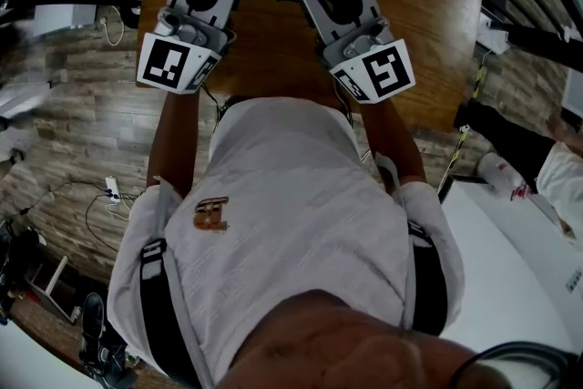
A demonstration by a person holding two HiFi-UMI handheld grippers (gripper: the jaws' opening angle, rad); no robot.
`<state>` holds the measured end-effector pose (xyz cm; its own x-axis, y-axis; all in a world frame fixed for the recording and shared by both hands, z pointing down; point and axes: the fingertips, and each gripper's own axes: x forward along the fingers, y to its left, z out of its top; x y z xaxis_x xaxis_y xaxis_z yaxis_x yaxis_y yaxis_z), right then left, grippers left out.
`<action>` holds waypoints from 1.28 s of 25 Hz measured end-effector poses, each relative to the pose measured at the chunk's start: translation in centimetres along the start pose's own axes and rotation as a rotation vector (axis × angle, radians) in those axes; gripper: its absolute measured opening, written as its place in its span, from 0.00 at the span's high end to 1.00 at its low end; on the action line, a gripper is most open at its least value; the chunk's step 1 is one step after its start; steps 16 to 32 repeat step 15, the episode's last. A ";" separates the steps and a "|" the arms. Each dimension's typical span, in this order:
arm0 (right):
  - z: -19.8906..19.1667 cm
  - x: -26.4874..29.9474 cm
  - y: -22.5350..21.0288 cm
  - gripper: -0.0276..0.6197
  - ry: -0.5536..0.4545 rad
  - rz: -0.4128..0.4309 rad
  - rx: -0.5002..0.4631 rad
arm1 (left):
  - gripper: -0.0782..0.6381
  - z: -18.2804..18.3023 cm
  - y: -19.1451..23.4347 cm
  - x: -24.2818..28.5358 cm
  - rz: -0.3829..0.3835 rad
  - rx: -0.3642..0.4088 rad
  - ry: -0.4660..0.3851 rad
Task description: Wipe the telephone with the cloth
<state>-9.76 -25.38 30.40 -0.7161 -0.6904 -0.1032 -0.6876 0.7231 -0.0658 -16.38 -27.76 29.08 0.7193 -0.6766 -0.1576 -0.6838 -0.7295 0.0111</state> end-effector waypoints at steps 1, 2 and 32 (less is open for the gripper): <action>0.1 0.1 -0.1 0.84 0.000 -0.003 0.000 | 0.87 0.0 0.2 0.0 0.000 -0.001 -0.001; 0.0 0.3 -0.2 0.84 0.001 -0.003 0.002 | 0.87 0.1 0.3 0.1 0.000 -0.002 -0.001; -0.2 -0.1 -0.8 0.84 -0.007 -0.016 0.017 | 0.87 -0.4 0.2 0.2 0.009 -0.010 0.001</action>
